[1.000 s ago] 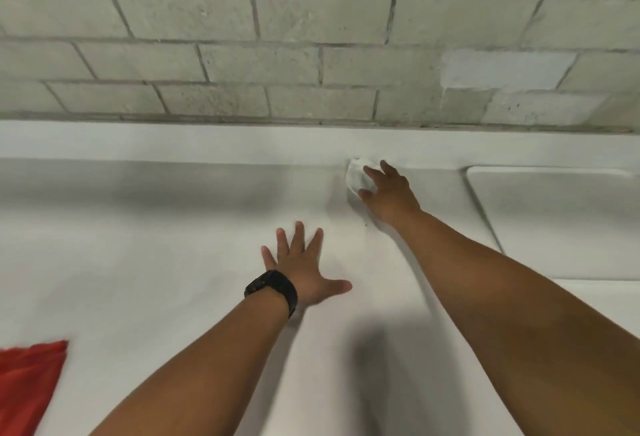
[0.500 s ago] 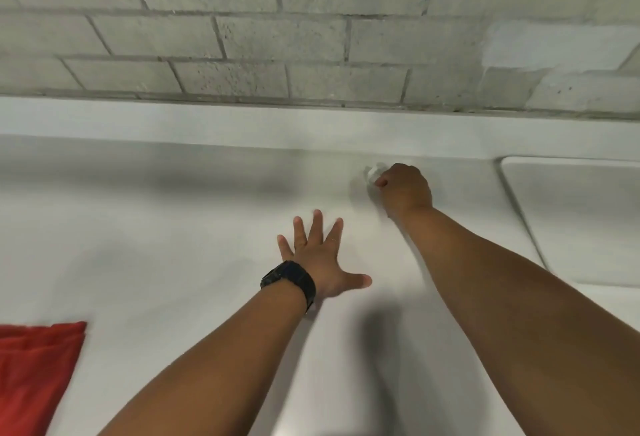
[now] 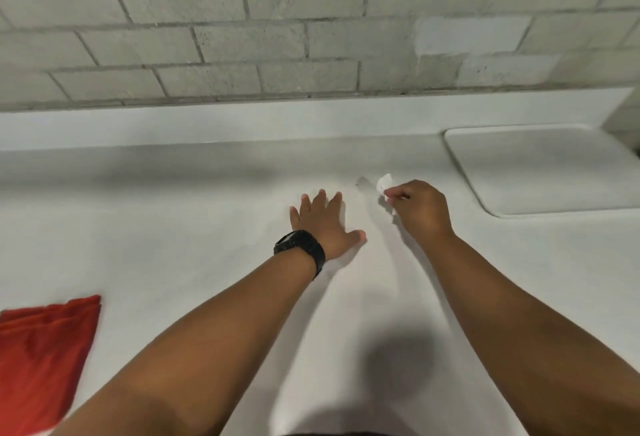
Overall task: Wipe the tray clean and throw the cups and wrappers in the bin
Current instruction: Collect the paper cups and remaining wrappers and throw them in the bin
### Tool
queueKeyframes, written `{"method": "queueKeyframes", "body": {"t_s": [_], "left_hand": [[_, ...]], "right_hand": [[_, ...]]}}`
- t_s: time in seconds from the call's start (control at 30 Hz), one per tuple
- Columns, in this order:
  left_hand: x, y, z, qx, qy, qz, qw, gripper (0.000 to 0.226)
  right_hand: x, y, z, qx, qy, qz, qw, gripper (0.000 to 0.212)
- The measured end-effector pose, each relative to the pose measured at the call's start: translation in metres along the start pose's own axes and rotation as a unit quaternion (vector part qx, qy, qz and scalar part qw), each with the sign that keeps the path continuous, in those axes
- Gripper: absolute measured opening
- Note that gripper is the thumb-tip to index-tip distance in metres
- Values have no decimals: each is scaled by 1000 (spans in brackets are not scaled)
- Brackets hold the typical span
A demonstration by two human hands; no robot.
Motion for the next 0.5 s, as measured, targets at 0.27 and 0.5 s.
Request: {"method": "queueKeyframes", "body": {"t_s": [0.27, 0.5], "left_hand": [[49, -114, -45, 128, 23, 10, 991, 89], [107, -238, -95, 235, 60, 23, 970, 89]], "right_hand": [[-108, -60, -92, 67, -107, 69, 990, 21], [-213, -140, -184, 125, -213, 86, 965, 18]]}}
Point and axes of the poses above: each hand's wrist, its own z-axis towards the middle knuckle, its own x-axis out of the palm, y = z × x, the point moved 3 cm from there along z, towards the middle knuckle, and after that the axes turned 5 degrees about y, right-handed, at the moved point
